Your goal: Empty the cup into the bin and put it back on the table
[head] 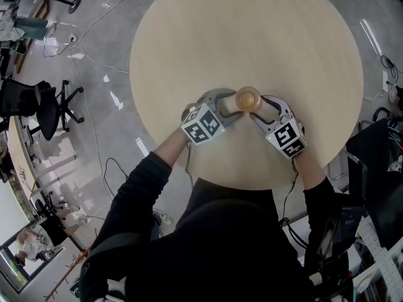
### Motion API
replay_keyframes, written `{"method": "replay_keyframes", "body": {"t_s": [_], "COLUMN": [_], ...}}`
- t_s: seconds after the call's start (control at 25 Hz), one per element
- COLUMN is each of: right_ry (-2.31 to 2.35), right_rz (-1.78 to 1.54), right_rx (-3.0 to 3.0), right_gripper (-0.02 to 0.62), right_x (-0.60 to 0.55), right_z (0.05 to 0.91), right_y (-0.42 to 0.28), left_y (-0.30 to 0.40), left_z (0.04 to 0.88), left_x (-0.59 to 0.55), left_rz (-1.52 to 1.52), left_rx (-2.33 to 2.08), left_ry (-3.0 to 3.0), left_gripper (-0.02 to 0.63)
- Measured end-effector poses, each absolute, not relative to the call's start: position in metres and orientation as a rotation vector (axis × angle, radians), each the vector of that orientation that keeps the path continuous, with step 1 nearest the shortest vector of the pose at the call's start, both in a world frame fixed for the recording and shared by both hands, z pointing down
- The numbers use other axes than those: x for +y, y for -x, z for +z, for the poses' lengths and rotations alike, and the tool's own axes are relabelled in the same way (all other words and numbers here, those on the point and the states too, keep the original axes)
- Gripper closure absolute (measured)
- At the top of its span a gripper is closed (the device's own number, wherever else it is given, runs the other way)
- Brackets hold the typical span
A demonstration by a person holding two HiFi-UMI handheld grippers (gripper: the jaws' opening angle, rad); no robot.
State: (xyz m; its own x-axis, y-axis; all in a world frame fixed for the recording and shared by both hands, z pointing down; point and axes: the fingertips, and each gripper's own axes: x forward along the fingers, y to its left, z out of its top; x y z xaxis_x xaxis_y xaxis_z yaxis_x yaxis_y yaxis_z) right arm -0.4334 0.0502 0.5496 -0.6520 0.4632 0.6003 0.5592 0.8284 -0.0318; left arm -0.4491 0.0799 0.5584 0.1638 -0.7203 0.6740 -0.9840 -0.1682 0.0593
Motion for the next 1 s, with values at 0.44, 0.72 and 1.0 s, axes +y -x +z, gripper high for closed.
{"method": "replay_keyframes", "body": {"t_s": [0.44,0.72,1.0], "right_ry": [0.750,0.763,0.804], "right_rz": [-0.189,-0.165,-0.224], "right_rx": [-2.423,-2.493,-2.601], "right_gripper": [0.359,0.359,0.359], "right_x": [0.059,0.057,0.048], "right_z": [0.524,0.464,0.410], "right_y": [0.439,0.396,0.354], "left_y": [0.449,0.407,0.365], "left_z": [0.535,0.471,0.417], "left_x": [0.080,0.077,0.069], "left_rz": [0.610,0.592,0.622], "left_rx": [-1.631,-1.716,-1.844], "left_ry": [-1.942,-1.987,-2.035], "left_gripper": [0.353,0.353,0.353]}}
